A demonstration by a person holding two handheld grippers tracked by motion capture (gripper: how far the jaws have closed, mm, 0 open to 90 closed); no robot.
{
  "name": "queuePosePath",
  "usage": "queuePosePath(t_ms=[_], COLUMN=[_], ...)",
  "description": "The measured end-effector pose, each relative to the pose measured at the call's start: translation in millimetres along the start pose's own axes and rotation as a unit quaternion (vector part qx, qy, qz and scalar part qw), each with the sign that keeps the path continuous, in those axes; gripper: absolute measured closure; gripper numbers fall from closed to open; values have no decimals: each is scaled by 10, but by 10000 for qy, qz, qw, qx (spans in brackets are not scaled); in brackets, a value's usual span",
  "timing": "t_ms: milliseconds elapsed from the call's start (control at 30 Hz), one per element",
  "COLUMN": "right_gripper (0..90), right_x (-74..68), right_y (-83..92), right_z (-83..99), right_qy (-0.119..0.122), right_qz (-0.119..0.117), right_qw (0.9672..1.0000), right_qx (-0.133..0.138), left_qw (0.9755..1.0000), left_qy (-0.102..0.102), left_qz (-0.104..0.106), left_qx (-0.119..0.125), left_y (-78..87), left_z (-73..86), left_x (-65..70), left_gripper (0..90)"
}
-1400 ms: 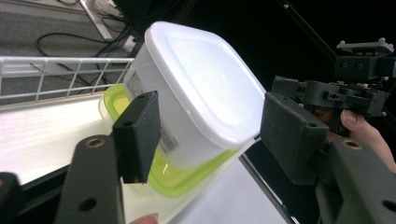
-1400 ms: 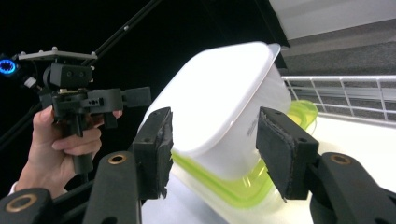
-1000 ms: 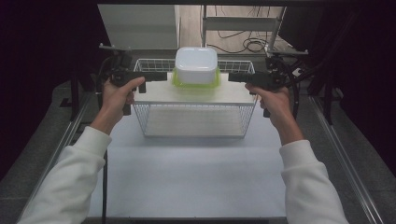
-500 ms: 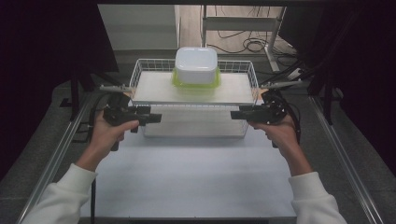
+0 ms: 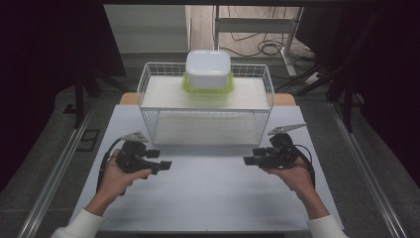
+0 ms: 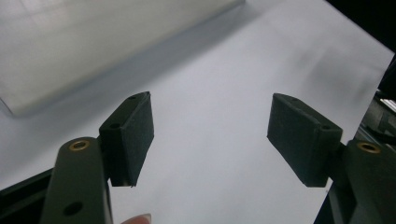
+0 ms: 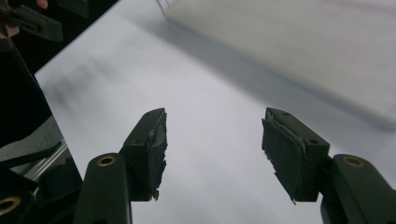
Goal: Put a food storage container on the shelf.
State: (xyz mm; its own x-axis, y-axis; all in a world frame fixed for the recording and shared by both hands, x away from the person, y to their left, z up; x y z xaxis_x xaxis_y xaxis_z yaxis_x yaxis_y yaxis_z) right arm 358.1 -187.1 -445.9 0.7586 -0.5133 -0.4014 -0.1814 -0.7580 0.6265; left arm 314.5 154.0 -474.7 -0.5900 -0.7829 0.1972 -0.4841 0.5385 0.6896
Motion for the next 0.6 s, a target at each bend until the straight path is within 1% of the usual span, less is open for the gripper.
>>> queuePosePath(t_ms=[33,67,133,200,267,367,600], right_gripper=[396,395,389,388,386,374,363], right_x=[14,24,72,104,131,138,130], right_y=[-23,-37,-85,-109,-138,-180,-114], right_z=[55,94,204,246,286,328,348], right_qy=[-23,-43,-121,-142,-199,-215,-217], right_qz=[0,2,32,82,94,109,136], right_qw=[10000,10000,9998,9996,9995,9992,9995], right_qx=[-29,-57,-166,-218,-240,-320,-179], left_qw=[10000,10000,9999,9998,9997,9998,9998], left_qy=[-10,16,99,85,128,118,175], left_qz=[-1,9,52,20,20,-28,-30], left_qx=[-22,-39,-63,-174,-207,-175,-92], left_y=[-20,-58,-106,-153,-179,-183,-144], left_z=[31,89,149,208,237,230,227], left_x=[5,14,16,11,7,4,-22], left_gripper=[307,306,307,302,306,307,308])
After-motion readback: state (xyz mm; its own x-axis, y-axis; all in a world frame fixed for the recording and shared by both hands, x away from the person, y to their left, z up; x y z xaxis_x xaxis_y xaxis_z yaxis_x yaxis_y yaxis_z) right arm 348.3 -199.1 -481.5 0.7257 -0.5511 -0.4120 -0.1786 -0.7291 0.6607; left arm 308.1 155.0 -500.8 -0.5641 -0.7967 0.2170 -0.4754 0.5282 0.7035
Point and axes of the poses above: each handheld gripper's, and its own axes: y roughly backward along the jaws, z roughly out of its underside, x roughly to its right, the point moved 6 cm from there along -y, roughly forward along the jaws, and after that the axes turned 8 degrees about -z, right-handed, at the moved point
